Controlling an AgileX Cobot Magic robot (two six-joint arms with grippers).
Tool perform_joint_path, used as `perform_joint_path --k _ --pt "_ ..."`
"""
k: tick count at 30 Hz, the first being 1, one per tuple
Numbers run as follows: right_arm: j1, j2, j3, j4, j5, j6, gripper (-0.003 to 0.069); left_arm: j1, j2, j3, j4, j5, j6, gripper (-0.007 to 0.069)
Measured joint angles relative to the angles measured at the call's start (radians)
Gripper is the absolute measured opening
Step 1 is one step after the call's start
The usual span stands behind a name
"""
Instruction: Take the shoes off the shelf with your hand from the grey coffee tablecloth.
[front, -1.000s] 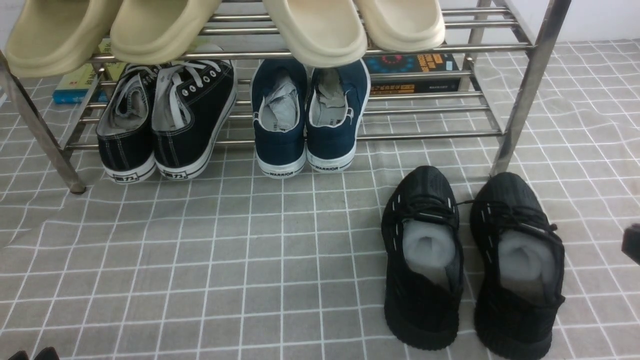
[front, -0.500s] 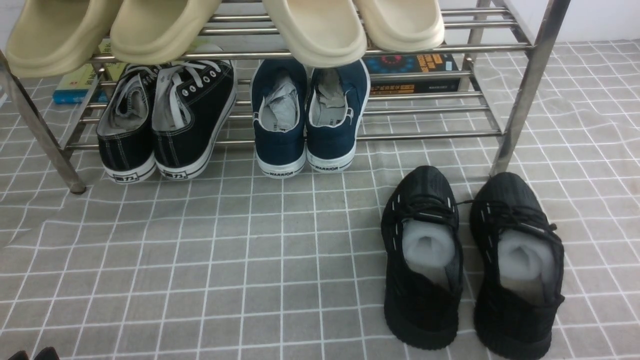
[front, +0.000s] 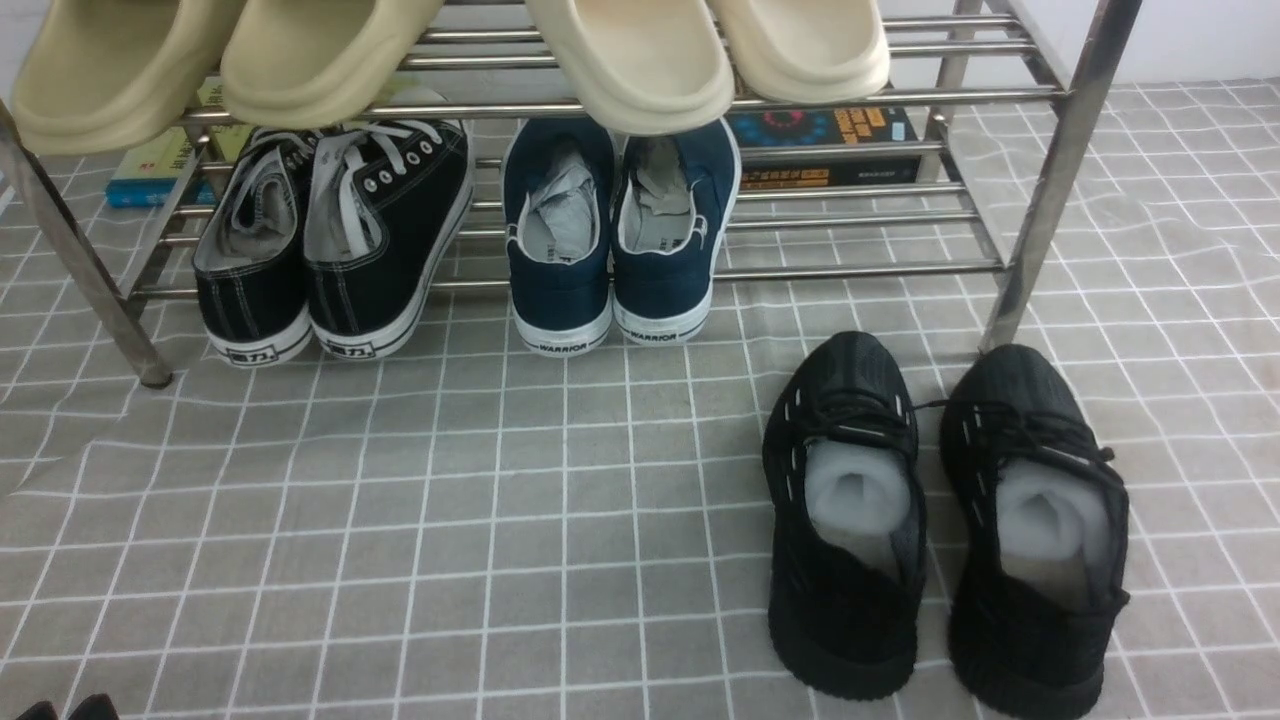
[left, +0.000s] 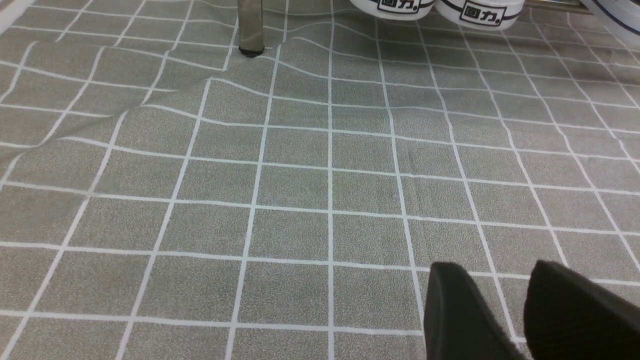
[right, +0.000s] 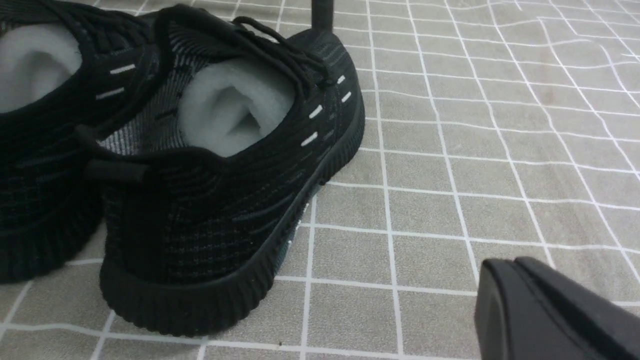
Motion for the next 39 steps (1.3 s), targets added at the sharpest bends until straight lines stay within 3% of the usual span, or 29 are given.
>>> perform_joint_path --k 5,39 --pt "0.039 0.000 0.000 -0.002 0.001 0.000 0.0023 0.000 0.000 0.000 0.000 0.000 0.000 0.0240" --pt "0.039 0.000 0.000 -0.003 0.001 0.000 0.0039 0.000 0.000 0.000 0.000 0.000 0.000 0.0240"
